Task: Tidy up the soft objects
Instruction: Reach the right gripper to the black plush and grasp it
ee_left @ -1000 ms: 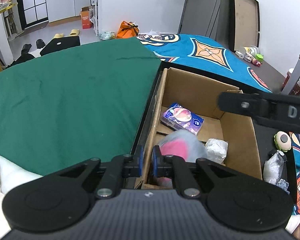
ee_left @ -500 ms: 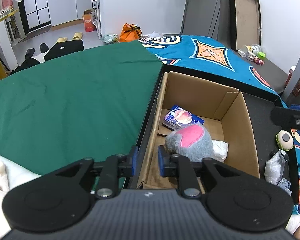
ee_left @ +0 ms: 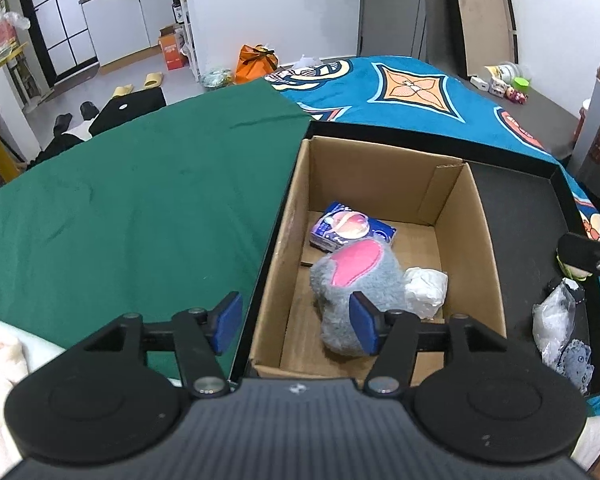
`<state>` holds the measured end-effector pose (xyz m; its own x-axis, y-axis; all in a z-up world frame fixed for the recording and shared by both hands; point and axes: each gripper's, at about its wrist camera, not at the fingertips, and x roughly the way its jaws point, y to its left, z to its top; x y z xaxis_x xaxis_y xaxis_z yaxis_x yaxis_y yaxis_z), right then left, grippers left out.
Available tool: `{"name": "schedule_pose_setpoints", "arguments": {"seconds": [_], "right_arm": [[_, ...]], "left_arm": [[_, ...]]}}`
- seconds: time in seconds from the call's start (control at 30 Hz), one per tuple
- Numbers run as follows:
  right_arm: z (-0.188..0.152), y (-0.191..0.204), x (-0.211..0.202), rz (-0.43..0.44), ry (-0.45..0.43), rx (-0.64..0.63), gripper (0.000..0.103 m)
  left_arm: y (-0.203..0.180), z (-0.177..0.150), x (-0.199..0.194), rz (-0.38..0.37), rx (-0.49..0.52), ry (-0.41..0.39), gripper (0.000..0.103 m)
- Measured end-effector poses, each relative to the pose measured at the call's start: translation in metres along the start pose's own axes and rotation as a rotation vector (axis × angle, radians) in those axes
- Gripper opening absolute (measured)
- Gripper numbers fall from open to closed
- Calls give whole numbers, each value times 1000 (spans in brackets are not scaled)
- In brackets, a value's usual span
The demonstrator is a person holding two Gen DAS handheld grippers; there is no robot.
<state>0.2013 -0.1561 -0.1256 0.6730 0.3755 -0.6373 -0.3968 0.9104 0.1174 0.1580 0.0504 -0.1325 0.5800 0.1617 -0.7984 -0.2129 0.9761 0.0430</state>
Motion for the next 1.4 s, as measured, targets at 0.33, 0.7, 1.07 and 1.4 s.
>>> {"name": "schedule_pose_setpoints", "arguments": {"seconds": [0.33, 0.7, 1.07, 1.4], "right_arm": [[-25, -26, 20, -138, 34, 90, 80], [-39, -52, 37, -193, 77, 173, 80], [-48, -76, 56, -235, 124, 234, 80], [-60, -86, 80, -277, 208, 216, 70]], "left_arm": [[-16, 6, 4, 51, 18, 11, 58], [-38, 9, 16, 123, 80, 34, 64], [-56, 12, 20, 185, 118, 26, 69], [-66, 13, 19, 215, 141, 26, 70]]}}
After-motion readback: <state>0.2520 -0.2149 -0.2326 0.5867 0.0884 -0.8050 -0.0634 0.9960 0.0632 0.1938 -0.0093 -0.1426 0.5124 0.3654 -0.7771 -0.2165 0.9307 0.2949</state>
